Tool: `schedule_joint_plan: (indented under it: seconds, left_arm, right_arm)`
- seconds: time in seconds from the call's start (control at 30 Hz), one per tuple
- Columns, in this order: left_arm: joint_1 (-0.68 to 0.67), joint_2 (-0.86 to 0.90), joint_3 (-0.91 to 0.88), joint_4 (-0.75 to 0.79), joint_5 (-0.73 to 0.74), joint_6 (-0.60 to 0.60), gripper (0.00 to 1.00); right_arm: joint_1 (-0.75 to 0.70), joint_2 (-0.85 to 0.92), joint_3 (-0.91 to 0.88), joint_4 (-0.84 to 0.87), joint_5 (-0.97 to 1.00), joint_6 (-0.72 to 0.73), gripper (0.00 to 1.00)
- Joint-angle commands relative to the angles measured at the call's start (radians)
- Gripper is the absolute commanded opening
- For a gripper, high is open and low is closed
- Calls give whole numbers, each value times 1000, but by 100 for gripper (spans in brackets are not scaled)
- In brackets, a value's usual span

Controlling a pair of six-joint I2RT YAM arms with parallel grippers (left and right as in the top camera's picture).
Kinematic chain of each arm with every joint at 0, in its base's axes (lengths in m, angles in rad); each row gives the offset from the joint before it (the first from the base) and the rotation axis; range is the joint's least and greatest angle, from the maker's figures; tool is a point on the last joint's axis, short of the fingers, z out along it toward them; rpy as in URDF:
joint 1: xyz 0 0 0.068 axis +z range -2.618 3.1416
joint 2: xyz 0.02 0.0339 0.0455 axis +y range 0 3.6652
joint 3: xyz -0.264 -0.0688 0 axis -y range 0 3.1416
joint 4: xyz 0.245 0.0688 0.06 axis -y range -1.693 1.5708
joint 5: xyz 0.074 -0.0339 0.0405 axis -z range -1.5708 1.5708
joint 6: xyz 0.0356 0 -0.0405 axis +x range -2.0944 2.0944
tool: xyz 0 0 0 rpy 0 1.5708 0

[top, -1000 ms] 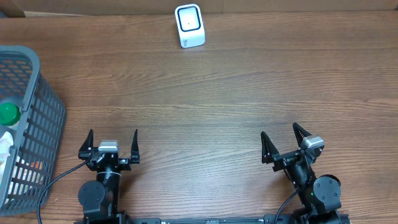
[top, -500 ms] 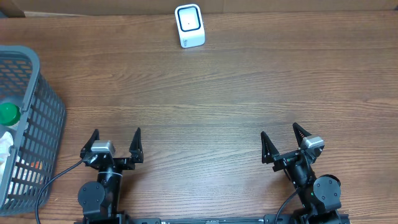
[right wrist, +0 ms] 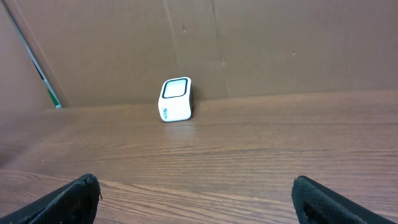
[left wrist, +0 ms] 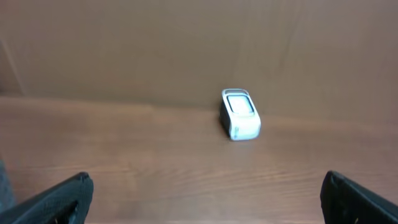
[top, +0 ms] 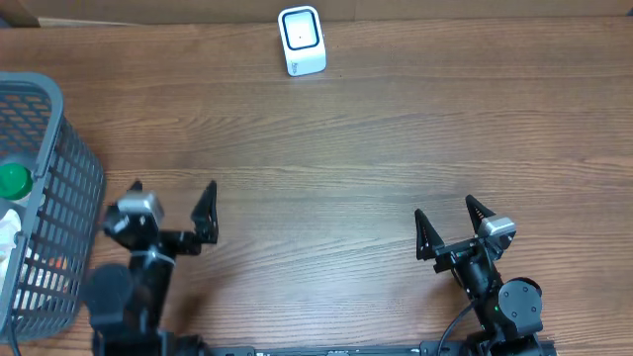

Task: Scan the item barcode
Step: 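Reach the left gripper into the grey basket toward the mint-green packet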

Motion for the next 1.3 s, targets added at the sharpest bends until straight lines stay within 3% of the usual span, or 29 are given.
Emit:
schedule_joint_plan:
  seconds: [0.0, 0.13, 0.2, 0.3, 0.37, 0.47, 0.53, 0.7, 0.73, 0.83, 0.93, 1.1, 1.27]
  left_arm:
    - [-2, 237, 299, -136, 87, 16, 100]
    - [-2, 482, 643, -435, 95, 40, 100]
    - [-2, 654, 914, -669, 95, 84, 100]
    - [-2, 843, 1244, -899, 122, 83, 100]
    - [-2, 914, 1372, -974, 203, 84, 100]
    - [-2, 978, 1460, -1008, 476, 83, 100]
    - [-2, 995, 1460, -974, 505, 84, 100]
    - [0, 1011, 1460, -999, 299, 55, 100]
    - [8, 1014, 1460, -1041, 159, -22, 100]
    - [55, 1014, 1460, -1099, -8, -126, 98]
    - [176, 1014, 1473, -1110, -34, -157, 87]
    - [378, 1014, 1504, -1128, -71, -219, 84]
    - [528, 1073, 1495, -1233, -423, -410, 85]
  right_arm:
    - [8, -8, -10, 6, 6, -4, 100]
    - [8, -8, -10, 6, 6, -4, 100]
    - [8, -8, -10, 6, 6, -4, 100]
    - [8, -8, -10, 6, 6, -4, 100]
    - [8, -8, -10, 6, 6, -4, 100]
    - [8, -8, -10, 6, 6, -4, 100]
    - [8, -8, -10, 6, 6, -4, 100]
    - [7, -8, -10, 6, 6, -4, 100]
    - [8, -8, -10, 6, 6, -4, 100]
    - [8, -8, -10, 6, 6, -4, 100]
    - [8, -8, -10, 6, 6, -4, 100]
    - [8, -8, -10, 6, 6, -4, 100]
    - [8, -8, -10, 6, 6, -4, 100]
